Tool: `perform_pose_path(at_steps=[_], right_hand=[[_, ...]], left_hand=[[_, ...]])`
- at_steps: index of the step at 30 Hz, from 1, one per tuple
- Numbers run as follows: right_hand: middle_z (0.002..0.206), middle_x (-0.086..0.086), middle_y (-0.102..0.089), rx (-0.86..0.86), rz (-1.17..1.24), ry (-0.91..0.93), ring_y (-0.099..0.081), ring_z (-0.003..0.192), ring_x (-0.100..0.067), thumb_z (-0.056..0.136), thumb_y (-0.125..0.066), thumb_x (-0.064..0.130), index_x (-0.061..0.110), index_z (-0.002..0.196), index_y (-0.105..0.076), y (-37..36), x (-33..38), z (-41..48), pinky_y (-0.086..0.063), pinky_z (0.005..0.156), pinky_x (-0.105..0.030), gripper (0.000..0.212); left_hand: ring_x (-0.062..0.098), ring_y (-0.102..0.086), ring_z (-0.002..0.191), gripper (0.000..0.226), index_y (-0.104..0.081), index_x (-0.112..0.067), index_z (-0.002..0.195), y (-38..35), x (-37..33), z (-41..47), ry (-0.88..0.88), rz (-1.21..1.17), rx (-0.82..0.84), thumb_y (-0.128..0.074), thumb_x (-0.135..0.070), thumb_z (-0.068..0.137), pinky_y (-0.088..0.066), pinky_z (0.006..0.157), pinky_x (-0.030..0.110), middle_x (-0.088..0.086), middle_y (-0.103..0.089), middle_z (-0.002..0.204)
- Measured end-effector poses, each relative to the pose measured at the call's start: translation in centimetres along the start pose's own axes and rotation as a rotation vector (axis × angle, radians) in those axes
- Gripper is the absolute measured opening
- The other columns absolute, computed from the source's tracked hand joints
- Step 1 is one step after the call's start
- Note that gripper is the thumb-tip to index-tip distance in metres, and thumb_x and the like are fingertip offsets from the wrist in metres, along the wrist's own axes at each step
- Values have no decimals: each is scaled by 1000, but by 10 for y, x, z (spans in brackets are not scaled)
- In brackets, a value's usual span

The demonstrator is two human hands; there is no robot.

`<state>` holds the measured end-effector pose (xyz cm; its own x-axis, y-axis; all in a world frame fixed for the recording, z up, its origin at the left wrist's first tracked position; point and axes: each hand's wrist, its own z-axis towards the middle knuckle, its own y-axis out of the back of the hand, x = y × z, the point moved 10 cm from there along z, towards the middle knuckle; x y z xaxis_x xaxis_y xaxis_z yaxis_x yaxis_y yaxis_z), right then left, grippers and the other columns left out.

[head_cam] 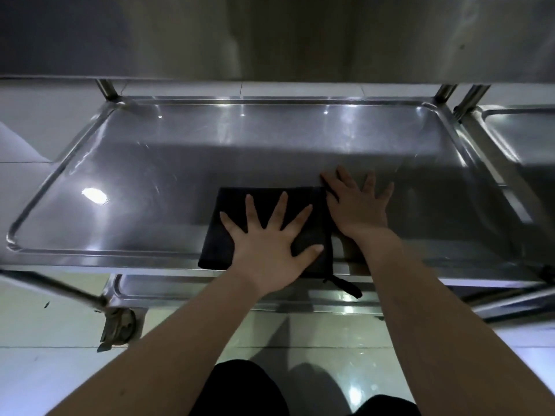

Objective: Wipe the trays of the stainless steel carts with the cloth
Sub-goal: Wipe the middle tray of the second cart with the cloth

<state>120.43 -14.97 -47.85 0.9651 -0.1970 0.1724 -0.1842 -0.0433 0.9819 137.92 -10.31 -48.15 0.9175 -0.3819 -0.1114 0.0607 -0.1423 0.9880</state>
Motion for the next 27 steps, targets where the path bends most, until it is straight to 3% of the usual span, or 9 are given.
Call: perform_pose_path(at_steps=[4,6,8,10,13,17,21,24,27], right_hand=[[160,19,-19,-36,117,-8,-1,149,-38,102,-32,44,46,145,-35,7,-3,0,10,111,-68,43],[154,19,-33,-95,245,-21,-11,149,-29,101,-38,45,43,136,-49,15,-6,-2,10,113,-65,37],[147,19,-44,-130,339,-44,-21,146,-20,98,-43,49,41,126,-59,20,-8,-4,11,113,-63,33],[141,14,-51,-128,378,-72,-28,142,-21,96,-46,53,38,120,-63,25,-6,-4,8,115,-62,33],[139,2,-54,-55,326,-16,-38,135,-30,92,-49,59,35,128,-58,29,21,-3,-13,116,-58,44],[138,-8,-47,-28,106,74,-35,128,-36,96,-52,45,21,129,-53,24,59,-16,-35,104,-47,42],[133,-7,-49,-142,74,78,-34,126,-34,94,-55,45,20,127,-54,39,65,-30,-30,100,-43,41],[128,-6,-55,-165,-7,132,-38,124,-33,90,-57,54,24,124,-56,49,75,-41,-30,96,-41,46],[127,-6,-55,-182,-97,223,-41,121,-32,96,-51,38,23,125,-56,60,93,-51,-31,93,-39,33]], left_hand=[[40,11,147,64,-6,-61,145,14,-1,1,6,-130,-6,-20,-78,85,17,102,73,-16,0,163],[36,-26,144,48,-46,-43,140,44,18,2,7,-247,-161,-42,-54,93,-12,111,68,-6,-36,155],[38,-56,117,34,-67,-21,122,79,47,4,15,-222,-395,-53,-29,92,-43,98,50,10,-64,127],[38,-52,115,30,-67,-16,122,86,81,16,92,-161,-405,-52,-19,95,-41,94,43,12,-64,122],[31,-36,131,36,-55,-22,136,67,104,35,112,-93,-270,-45,-24,101,-28,101,42,3,-52,140],[30,-47,124,32,-61,-22,129,58,92,39,9,-89,-268,-44,-25,102,-27,99,39,4,-59,131],[34,-50,115,31,-64,-19,122,70,84,33,-13,-66,-300,-57,-35,96,-29,95,42,8,-59,118],[40,-55,98,21,-68,-7,101,85,60,19,-134,4,-378,-70,-22,87,-34,87,47,17,-62,99],[41,-58,81,13,-65,-1,86,103,36,5,-229,70,-460,-74,-7,79,-43,75,48,20,-60,86]])
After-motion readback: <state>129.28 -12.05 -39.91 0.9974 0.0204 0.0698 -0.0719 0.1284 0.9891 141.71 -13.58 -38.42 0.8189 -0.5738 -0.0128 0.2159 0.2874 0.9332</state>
